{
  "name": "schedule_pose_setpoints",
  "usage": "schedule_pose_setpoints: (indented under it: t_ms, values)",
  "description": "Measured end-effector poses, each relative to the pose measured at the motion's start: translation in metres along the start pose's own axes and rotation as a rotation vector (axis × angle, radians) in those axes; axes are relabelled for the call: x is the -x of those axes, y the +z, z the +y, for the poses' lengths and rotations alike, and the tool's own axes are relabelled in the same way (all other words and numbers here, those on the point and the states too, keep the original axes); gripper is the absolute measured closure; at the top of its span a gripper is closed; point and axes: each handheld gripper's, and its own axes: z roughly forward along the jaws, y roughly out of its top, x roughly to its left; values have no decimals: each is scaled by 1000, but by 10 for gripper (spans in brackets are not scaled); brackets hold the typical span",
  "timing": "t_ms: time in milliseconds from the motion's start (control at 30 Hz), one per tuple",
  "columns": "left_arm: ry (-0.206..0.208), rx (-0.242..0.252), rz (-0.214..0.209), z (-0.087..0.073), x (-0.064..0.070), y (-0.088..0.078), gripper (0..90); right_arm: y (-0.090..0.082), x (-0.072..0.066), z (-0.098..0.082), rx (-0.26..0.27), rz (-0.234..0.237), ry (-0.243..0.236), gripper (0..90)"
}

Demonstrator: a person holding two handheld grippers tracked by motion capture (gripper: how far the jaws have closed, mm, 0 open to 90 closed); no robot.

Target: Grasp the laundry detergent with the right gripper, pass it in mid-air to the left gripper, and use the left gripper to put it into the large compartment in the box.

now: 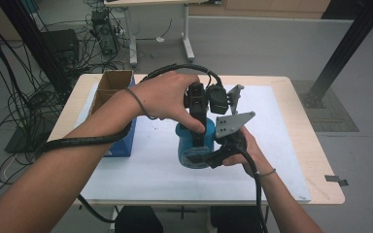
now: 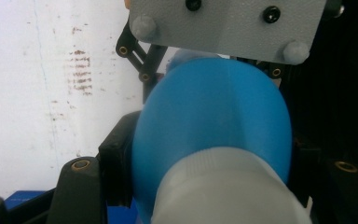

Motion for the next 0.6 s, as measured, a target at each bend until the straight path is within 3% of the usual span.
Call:
schedule_pose_setpoints:
  t_ms: [600]
  values:
    - [0, 5, -1, -4, -2, 2, 369, 3, 2, 0, -1, 1, -1, 418]
